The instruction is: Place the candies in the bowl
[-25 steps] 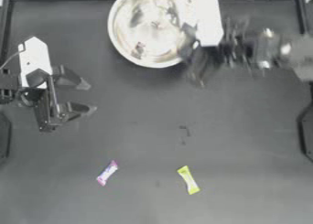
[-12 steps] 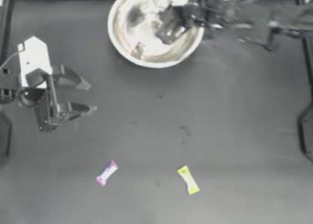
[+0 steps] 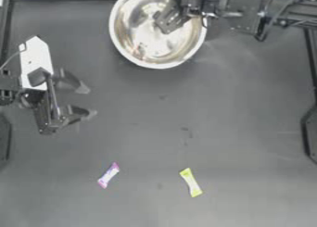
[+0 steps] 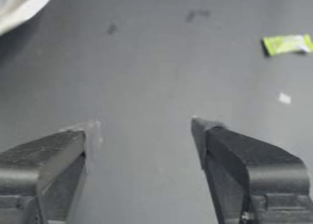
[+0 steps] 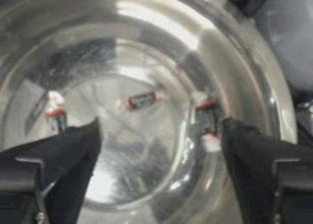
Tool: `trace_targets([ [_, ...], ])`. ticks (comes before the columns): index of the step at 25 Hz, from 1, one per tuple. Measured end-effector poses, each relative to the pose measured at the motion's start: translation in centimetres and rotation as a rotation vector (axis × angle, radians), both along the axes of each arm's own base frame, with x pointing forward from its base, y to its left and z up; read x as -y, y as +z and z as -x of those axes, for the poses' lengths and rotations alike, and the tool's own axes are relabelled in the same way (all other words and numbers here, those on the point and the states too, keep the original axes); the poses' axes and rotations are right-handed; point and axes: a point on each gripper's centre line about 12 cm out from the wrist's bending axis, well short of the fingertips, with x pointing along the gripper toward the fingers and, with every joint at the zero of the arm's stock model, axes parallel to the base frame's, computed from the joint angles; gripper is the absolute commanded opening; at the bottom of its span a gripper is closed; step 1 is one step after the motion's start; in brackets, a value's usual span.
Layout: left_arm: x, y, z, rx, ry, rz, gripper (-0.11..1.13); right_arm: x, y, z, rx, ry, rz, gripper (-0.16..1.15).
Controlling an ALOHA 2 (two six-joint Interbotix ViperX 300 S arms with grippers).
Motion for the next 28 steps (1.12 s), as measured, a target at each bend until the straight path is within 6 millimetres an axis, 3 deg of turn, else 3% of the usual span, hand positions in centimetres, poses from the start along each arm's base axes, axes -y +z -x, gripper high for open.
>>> trace_targets([
  [3,0.2,-0.1,0.1,-0.032,0.019,0.045,0.94,-1.7,2.0,0.2,0.024,0.021,0.011,0.98],
  [9,0.8,0.3,-0.1,-0.037,0.034,0.091,0.94,-7.6,4.3,1.5,0.045,0.099,-0.014,0.98],
  [16,2.2,-0.3,-1.0,-0.099,0.020,0.133,0.94,-14.4,6.9,4.6,0.124,0.193,-0.052,0.98],
  [22,3.3,-0.8,-2.3,-0.188,0.035,0.138,0.94,-19.7,7.9,7.4,0.216,0.332,-0.059,0.98],
  [28,4.9,-1.1,-3.2,-0.258,0.069,0.115,0.94,-22.1,7.3,10.1,0.261,0.373,-0.118,0.98],
])
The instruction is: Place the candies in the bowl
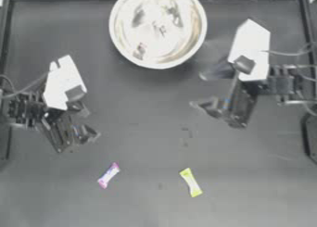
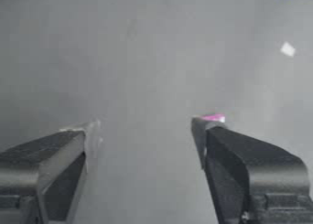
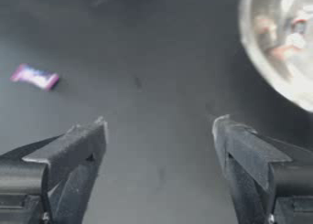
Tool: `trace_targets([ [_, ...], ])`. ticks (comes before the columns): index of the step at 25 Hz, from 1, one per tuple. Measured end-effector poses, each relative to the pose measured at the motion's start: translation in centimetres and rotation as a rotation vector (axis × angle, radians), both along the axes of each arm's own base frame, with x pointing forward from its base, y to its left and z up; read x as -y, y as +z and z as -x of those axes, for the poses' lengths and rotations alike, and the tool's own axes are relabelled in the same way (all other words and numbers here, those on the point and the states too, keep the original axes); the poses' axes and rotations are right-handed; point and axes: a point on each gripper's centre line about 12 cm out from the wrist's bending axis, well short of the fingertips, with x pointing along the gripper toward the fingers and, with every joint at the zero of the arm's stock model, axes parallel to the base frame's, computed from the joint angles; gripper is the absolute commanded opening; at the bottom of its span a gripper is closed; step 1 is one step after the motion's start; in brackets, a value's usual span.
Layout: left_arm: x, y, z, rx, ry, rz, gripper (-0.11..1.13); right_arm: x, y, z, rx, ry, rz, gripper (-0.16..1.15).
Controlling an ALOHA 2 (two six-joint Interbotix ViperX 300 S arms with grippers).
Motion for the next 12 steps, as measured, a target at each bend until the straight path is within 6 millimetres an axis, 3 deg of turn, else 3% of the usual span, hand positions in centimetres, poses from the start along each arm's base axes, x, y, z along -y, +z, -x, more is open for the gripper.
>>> trace_targets([
  [12,4.1,-2.3,-1.9,-0.077,-0.001,0.032,0.95,-3.7,-0.7,2.3,0.007,0.099,-0.050,0.98],
])
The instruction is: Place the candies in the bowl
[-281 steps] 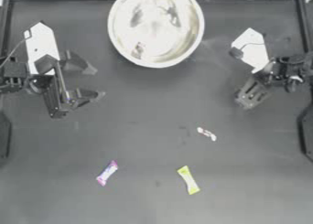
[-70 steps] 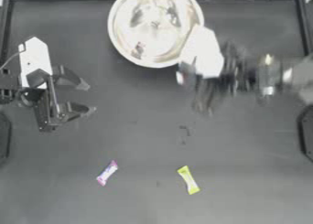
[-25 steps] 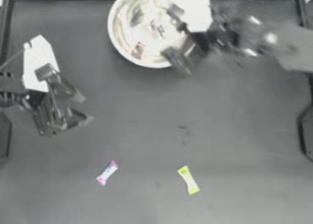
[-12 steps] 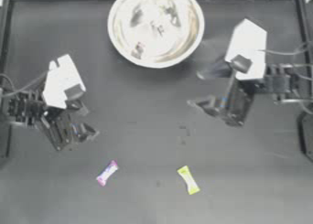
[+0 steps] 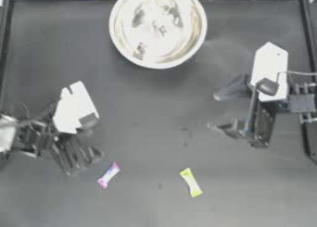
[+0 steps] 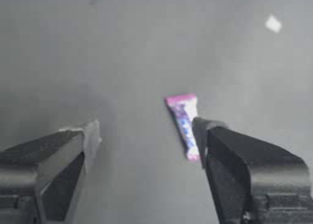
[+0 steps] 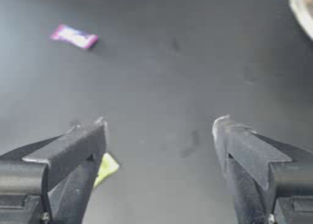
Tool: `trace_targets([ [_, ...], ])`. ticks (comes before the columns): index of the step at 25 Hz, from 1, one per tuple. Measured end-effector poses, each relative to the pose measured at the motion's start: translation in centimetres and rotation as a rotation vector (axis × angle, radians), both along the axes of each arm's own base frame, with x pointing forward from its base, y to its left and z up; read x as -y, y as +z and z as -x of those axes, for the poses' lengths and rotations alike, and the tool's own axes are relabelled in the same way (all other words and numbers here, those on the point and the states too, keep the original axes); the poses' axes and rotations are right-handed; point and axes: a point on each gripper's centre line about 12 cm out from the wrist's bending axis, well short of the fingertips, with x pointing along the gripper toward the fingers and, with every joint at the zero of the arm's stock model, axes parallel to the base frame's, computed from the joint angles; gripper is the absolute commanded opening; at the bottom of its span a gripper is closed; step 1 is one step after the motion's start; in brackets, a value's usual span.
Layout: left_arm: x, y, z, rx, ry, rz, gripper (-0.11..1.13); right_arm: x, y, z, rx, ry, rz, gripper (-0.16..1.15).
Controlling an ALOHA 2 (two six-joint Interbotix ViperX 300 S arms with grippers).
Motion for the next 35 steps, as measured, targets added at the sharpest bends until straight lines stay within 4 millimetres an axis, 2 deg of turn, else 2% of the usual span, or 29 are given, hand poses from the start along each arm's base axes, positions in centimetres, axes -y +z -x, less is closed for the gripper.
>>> trace_targets([
  [8,1.8,-2.2,-2.2,-0.064,0.034,0.028,0.95,-0.7,0.0,0.1,-0.002,0.020,-0.013,0.96],
  [22,4.1,-4.8,-3.5,-0.193,0.110,0.028,0.93,-1.4,-0.1,0.1,-0.004,0.043,-0.014,0.96],
  [35,5.2,-7.2,-4.4,-0.261,0.137,0.045,0.92,-2.2,0.1,-0.1,0.027,0.077,-0.019,0.96],
])
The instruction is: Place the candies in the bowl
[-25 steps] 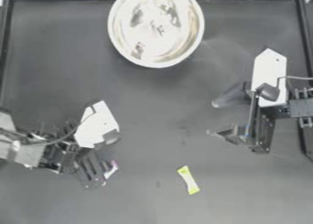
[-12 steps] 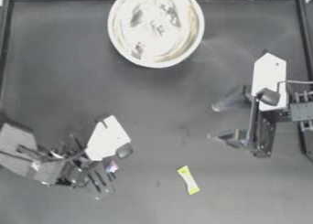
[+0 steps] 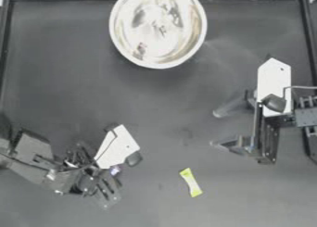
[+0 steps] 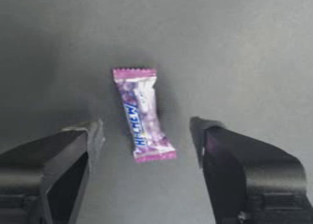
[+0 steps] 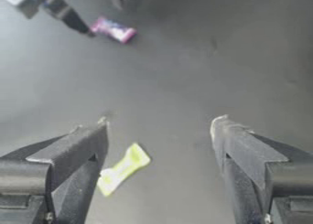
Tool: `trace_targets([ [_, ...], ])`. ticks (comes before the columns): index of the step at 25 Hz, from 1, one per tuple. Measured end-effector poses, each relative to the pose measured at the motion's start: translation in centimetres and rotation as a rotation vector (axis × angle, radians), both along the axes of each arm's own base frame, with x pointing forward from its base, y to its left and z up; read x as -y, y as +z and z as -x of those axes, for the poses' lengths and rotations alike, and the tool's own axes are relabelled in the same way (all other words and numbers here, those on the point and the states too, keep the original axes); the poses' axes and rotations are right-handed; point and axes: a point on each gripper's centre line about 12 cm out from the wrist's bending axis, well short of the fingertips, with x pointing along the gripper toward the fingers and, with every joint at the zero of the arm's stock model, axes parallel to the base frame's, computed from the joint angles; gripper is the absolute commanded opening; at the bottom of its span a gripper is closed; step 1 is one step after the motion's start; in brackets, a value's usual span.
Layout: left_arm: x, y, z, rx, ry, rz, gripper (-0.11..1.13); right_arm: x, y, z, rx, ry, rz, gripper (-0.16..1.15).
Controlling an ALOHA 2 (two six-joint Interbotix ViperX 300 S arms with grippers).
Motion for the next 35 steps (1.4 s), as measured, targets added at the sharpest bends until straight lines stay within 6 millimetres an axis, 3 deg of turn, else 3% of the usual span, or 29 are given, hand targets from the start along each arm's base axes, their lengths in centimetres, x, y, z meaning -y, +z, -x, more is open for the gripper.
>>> trace_targets([
  [17,0.0,-1.5,-0.4,-0.029,0.019,-0.021,0.90,-0.2,-0.1,0.0,0.004,0.005,-0.005,0.96],
  [31,0.1,-2.1,-0.6,-0.041,0.020,-0.024,0.77,-0.2,0.0,-0.1,0.018,0.008,-0.008,0.96],
  [35,0.1,-2.1,-0.6,-0.041,0.021,-0.023,0.67,-0.2,0.0,-0.1,0.023,0.010,-0.009,0.96],
])
